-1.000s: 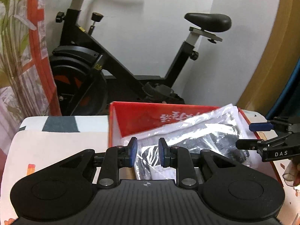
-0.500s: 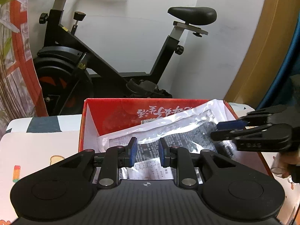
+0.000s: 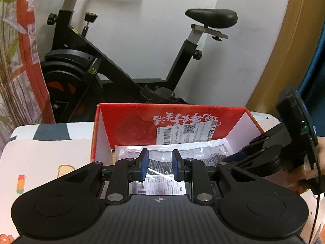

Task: Organize soft objects

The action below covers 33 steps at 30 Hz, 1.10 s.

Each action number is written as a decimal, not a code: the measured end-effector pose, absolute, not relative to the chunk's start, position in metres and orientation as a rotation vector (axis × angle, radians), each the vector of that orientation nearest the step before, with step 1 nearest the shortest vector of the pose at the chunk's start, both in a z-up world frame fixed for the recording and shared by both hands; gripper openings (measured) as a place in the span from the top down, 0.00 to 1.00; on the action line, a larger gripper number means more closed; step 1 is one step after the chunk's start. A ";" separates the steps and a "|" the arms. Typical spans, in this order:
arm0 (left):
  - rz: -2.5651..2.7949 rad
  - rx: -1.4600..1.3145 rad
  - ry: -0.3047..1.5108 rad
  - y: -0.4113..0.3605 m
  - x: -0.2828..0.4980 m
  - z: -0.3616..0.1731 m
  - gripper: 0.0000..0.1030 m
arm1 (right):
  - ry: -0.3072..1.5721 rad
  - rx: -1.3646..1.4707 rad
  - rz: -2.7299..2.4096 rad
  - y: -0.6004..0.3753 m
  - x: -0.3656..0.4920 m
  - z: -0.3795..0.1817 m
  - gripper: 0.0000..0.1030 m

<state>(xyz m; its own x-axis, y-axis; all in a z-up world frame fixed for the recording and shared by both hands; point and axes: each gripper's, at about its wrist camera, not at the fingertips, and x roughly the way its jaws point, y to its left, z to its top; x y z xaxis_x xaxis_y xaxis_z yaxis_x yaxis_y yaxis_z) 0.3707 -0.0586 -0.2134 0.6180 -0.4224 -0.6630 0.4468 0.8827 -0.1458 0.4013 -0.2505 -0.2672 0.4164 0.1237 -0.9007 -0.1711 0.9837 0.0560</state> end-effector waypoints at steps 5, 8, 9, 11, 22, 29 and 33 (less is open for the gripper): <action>-0.487 0.042 0.716 -0.050 0.349 -0.202 0.67 | 0.910 0.053 0.182 -0.262 0.357 -0.228 0.45; -0.480 0.062 0.686 -0.044 0.329 -0.194 0.37 | 0.774 0.145 0.186 -0.272 0.327 -0.207 0.22; -0.476 0.067 0.672 -0.042 0.321 -0.192 0.31 | 0.738 0.164 0.186 -0.274 0.315 -0.202 0.21; -0.471 0.076 0.648 -0.037 0.305 -0.189 0.11 | 0.678 0.196 0.188 -0.275 0.293 -0.194 0.11; -0.485 0.093 0.651 -0.017 0.228 -0.200 0.02 | 0.583 0.199 0.185 -0.250 0.202 -0.193 0.00; -0.438 0.022 0.721 0.004 0.203 -0.228 0.02 | 0.615 0.172 0.200 -0.230 0.156 -0.222 0.01; -0.403 -0.022 0.761 0.017 0.194 -0.245 0.02 | 0.670 0.187 0.181 -0.227 0.132 -0.248 0.06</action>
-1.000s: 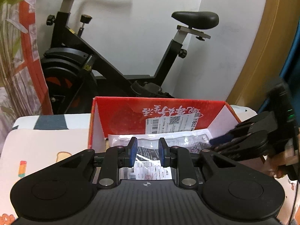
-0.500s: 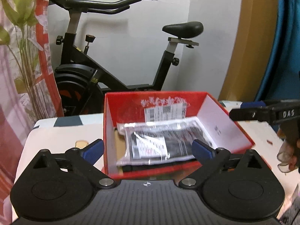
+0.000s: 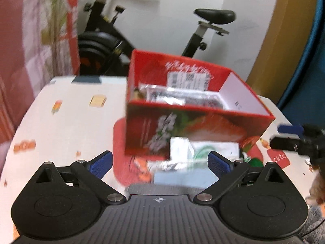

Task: Organize soft objects

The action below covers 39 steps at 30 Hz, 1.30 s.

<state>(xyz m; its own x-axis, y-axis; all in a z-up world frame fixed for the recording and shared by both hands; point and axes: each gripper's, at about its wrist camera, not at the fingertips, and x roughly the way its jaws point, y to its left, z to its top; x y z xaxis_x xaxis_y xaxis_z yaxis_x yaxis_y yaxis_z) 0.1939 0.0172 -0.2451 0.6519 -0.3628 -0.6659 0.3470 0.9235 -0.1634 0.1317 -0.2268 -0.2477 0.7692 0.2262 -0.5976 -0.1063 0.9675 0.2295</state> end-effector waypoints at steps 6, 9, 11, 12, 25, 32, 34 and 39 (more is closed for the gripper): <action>-0.354 -0.096 0.828 0.029 0.189 -0.269 0.03 | 0.805 0.263 0.093 -0.236 0.104 -0.288 0.18; -0.355 -0.118 0.862 0.029 0.188 -0.280 0.04 | 0.850 0.307 0.070 -0.240 0.092 -0.300 0.21; -0.360 -0.135 0.880 0.028 0.188 -0.285 0.05 | 0.873 0.326 0.066 -0.242 0.088 -0.305 0.24; -0.359 -0.145 0.889 0.028 0.187 -0.288 0.05 | 0.884 0.335 0.066 -0.242 0.088 -0.306 0.24; -0.364 -0.255 0.962 0.031 0.186 -0.309 0.10 | 0.927 0.339 0.078 -0.235 0.089 -0.313 0.63; -0.351 -0.289 0.988 0.032 0.191 -0.316 0.42 | 0.902 0.306 0.097 -0.233 0.089 -0.307 0.77; -0.355 -0.305 0.985 0.035 0.192 -0.316 0.66 | 0.883 0.302 0.110 -0.233 0.089 -0.302 0.87; -0.388 -0.299 0.912 0.033 0.186 -0.301 0.80 | 0.808 0.269 0.159 -0.229 0.089 -0.284 0.92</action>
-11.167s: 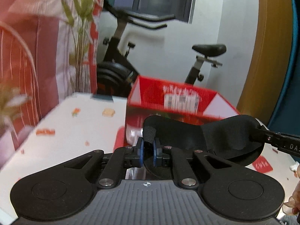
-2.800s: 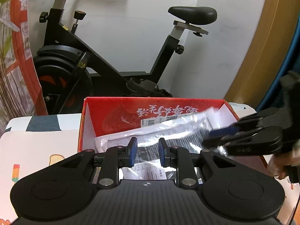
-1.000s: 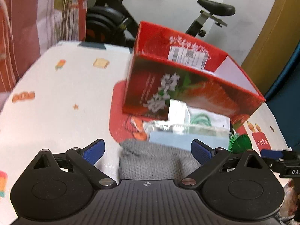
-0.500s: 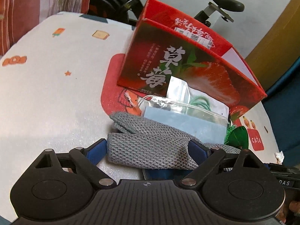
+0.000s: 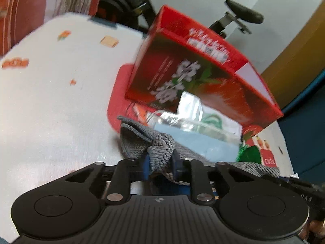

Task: Organize soft objects

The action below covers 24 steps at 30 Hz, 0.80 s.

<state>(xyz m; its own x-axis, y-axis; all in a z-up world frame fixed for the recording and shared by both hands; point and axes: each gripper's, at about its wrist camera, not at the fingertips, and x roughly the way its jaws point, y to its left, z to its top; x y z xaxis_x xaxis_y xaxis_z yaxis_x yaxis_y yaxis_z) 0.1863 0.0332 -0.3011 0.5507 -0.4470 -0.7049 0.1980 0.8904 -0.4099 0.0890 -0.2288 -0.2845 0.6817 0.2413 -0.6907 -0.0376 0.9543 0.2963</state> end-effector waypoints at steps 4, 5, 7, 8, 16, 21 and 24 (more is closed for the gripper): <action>-0.384 -0.298 0.852 0.037 0.183 -0.286 0.81 | 0.752 0.250 0.196 -0.226 0.094 -0.267 0.92; -0.380 -0.296 0.830 0.038 0.182 -0.280 0.81 | 0.737 0.249 0.202 -0.225 0.096 -0.263 0.92; -0.378 -0.301 0.793 0.041 0.182 -0.270 0.81 | 0.701 0.239 0.217 -0.224 0.100 -0.251 0.92; -0.376 -0.305 0.770 0.043 0.182 -0.262 0.81 | 0.683 0.234 0.224 -0.223 0.102 -0.246 0.92; -0.381 -0.286 0.605 0.043 0.189 -0.207 0.81 | 0.539 0.199 0.255 -0.227 0.131 -0.196 0.92; -0.396 -0.271 0.573 0.033 0.205 -0.188 0.81 | 0.488 0.136 0.248 -0.230 0.151 -0.179 0.92; -0.396 -0.255 0.570 0.028 0.217 -0.186 0.81 | 0.483 0.109 0.232 -0.233 0.168 -0.174 0.92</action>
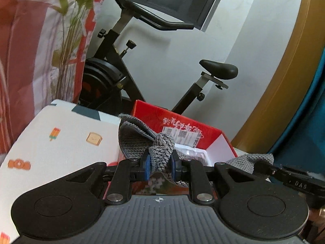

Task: Organize soft objects
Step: 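Lift the grey knit item and carry it over the red box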

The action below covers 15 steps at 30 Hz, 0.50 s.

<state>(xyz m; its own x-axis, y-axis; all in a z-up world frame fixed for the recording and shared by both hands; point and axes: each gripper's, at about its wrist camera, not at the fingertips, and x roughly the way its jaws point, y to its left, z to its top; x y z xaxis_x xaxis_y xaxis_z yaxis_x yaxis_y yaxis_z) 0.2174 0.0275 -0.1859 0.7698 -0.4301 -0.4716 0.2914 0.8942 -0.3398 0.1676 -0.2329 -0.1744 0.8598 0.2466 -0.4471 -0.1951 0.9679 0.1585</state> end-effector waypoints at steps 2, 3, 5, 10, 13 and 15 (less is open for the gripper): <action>-0.399 -0.250 0.576 0.024 0.226 -0.187 0.81 | 0.496 0.101 0.215 -0.237 0.183 -0.175 0.92; -0.399 -0.251 0.582 0.021 0.232 -0.189 0.81 | 0.505 0.104 0.207 -0.239 0.190 -0.177 0.92; -0.392 -0.256 0.603 0.016 0.241 -0.192 0.81 | 0.522 0.099 0.197 -0.242 0.201 -0.181 0.92; -0.417 -0.276 0.625 0.001 0.254 -0.188 0.81 | 0.519 0.075 0.166 -0.251 0.215 -0.184 0.92; -0.447 -0.257 0.604 -0.013 0.260 -0.177 0.81 | 0.504 0.093 0.138 -0.262 0.217 -0.182 0.92; -0.467 -0.243 0.593 -0.021 0.265 -0.173 0.81 | 0.500 0.094 0.124 -0.269 0.217 -0.181 0.92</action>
<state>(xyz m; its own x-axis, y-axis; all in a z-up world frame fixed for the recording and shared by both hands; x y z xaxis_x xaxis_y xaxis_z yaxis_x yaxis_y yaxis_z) 0.2652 -0.0212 -0.1730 0.7295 -0.4879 -0.4793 0.3512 0.8686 -0.3496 0.2166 -0.2691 -0.1813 0.8704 0.1409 -0.4717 -0.0951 0.9882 0.1197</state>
